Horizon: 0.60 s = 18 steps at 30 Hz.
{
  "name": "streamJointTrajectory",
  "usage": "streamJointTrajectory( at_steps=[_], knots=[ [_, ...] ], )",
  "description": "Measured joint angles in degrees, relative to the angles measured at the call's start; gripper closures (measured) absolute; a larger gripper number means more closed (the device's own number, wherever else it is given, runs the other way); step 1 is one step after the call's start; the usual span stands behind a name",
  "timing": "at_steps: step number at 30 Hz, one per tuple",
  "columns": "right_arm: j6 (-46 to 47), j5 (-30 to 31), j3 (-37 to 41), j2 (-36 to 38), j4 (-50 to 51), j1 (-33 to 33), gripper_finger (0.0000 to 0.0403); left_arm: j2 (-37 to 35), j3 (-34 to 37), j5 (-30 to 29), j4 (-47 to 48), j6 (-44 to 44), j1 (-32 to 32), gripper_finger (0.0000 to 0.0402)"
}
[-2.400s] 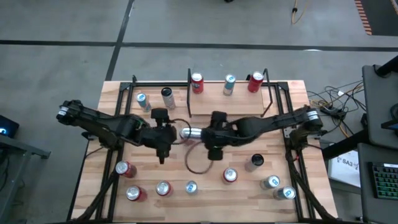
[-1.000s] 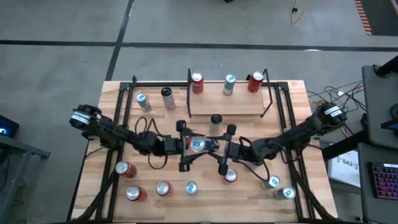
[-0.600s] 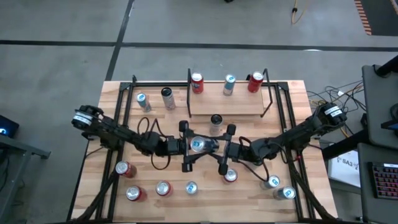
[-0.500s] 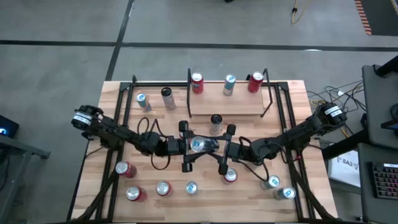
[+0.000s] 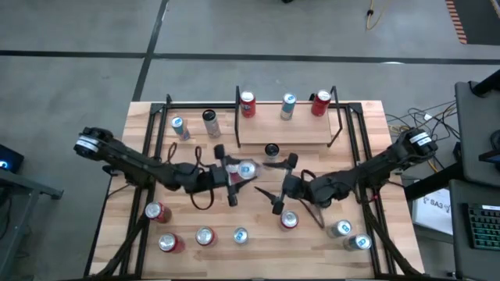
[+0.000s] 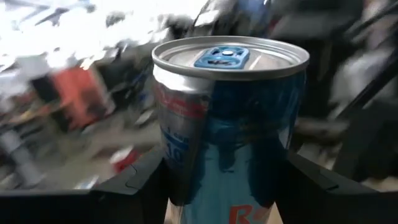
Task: Place canned beverage on shelf
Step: Put the blue soda can on the shelf
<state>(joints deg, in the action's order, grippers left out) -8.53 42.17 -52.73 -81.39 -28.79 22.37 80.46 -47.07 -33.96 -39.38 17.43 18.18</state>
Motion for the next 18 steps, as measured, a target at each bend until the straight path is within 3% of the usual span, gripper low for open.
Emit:
streamJointTrajectory(
  at_steps=[3, 8, 18],
  knots=[
    [5.34, 1.44, -3.38, 0.18, 11.11, 0.15, 0.0039, -2.89, 0.02, -4.49, 10.40, -2.24, 1.08, 0.0197],
    [12.21, 1.55, -9.54, 0.29, 24.45, 0.23, 0.0041, -5.78, 0.02, -6.02, 21.79, -8.42, 1.66, 0.0197],
    [11.71, 0.85, -13.40, -0.37, 25.92, 0.35, 0.0040, -3.44, 0.63, -5.98, 23.60, -10.67, 1.77, 0.0197]
  ],
)
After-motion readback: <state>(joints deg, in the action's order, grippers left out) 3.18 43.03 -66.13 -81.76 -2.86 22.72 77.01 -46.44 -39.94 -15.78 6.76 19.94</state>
